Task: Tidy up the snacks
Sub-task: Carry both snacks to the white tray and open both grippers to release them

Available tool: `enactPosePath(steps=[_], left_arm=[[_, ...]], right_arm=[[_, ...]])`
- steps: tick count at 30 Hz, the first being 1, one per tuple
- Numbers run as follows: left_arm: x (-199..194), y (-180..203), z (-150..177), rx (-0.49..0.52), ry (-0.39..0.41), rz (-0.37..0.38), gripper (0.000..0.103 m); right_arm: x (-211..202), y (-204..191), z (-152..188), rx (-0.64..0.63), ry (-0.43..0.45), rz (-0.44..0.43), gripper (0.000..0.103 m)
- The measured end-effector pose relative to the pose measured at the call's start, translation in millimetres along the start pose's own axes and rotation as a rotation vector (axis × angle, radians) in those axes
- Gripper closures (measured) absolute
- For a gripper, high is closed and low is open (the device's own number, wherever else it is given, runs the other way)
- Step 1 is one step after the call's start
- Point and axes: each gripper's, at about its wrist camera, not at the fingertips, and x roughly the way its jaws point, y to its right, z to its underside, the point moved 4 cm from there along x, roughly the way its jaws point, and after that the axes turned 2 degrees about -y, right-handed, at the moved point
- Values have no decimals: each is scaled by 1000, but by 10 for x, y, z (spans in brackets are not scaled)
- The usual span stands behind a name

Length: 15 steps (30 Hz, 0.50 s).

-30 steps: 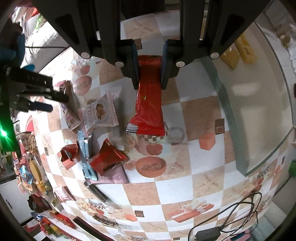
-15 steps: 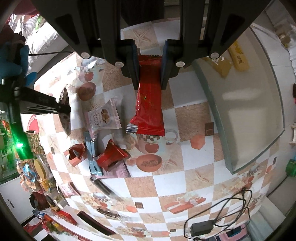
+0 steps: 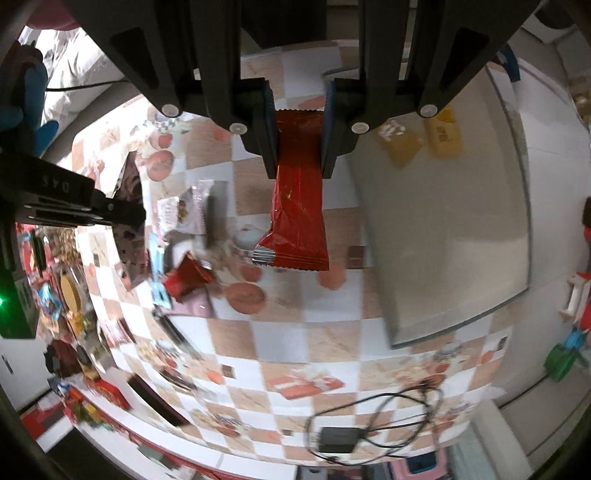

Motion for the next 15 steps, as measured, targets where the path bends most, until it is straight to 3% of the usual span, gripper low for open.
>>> enactPosePath(steps=[15], left_arm=[[-12,-973,334,-205,2,-37,80]], right_arm=[[356,-1595,-266,-265,-49,-58,94]])
